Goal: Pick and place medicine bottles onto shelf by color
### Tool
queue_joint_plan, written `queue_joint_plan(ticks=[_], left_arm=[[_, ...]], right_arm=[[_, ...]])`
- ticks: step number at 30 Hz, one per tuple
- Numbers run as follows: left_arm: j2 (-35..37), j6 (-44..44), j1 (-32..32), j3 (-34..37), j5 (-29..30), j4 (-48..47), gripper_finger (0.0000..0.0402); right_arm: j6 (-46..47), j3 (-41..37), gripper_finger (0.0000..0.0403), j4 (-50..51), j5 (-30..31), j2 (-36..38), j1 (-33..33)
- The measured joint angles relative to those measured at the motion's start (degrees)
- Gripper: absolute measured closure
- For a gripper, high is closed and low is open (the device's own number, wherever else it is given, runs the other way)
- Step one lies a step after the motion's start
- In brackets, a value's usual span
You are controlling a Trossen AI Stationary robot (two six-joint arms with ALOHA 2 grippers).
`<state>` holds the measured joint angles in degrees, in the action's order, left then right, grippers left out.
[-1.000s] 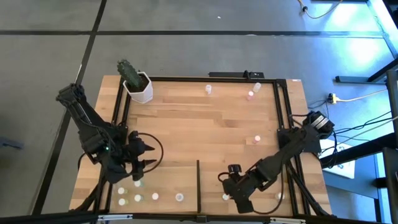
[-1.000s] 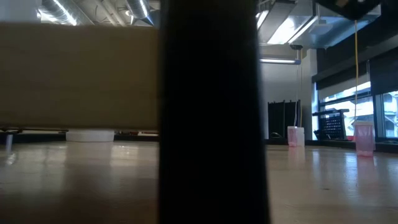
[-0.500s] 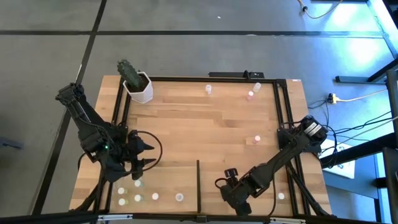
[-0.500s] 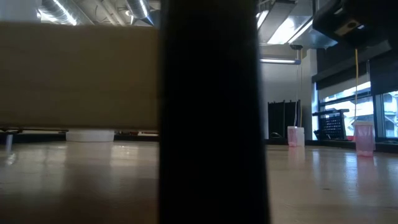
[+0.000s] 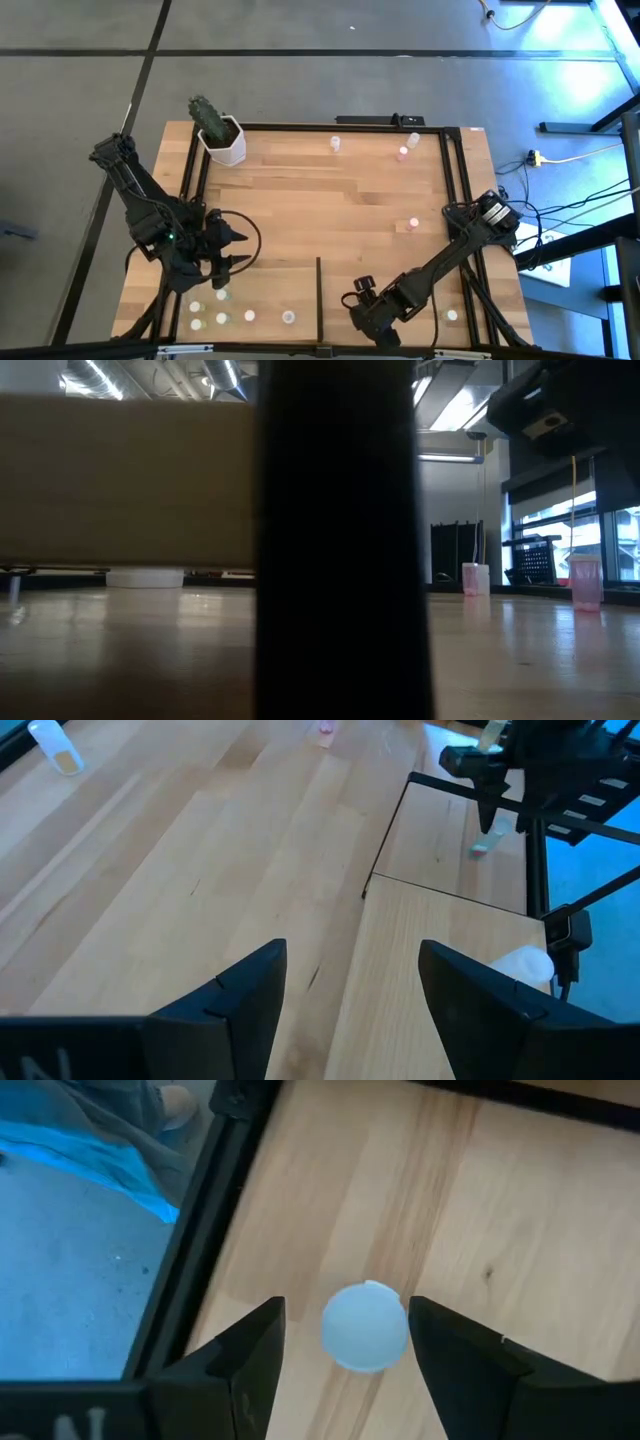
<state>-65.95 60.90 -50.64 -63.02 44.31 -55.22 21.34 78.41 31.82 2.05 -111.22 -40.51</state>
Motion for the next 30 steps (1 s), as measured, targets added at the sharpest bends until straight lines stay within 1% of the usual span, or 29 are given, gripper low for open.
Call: queue_joint_plan(ticks=[3,11,15,24,28,30], left_arm=[[0.0,-0.02,-0.02,0.0,-0.02,0.0,0.0179],[-0.02,-0.02,-0.02,0.0,-0.04,-0.01,0.0179],[-0.02,-0.02,-0.01,0.0,-0.03,-0.01,0.0179],[-0.02,-0.02,-0.02,0.0,-0.02,0.0,0.0179],[-0.02,-0.02,-0.02,0.02,-0.02,-0.01,0.0179],[-0.02,-0.02,-0.01,0.02,-0.02,0.0,0.0179]], right_arm=[[0.0,0.0,0.0187,-0.49,0.27,-0.02,0.0],[0.83,0.0,0.0189,0.11,5.01,-0.19,0.0],[0.85,0.0,0.0208,0.15,4.99,-0.19,0.0],[0.85,0.0,0.0273,0.13,4.91,-0.19,0.0],[1.08,0.0,0.0279,0.13,4.93,-0.19,0.0],[2.87,0.0,0.0277,0.13,4.93,-0.19,0.0]])
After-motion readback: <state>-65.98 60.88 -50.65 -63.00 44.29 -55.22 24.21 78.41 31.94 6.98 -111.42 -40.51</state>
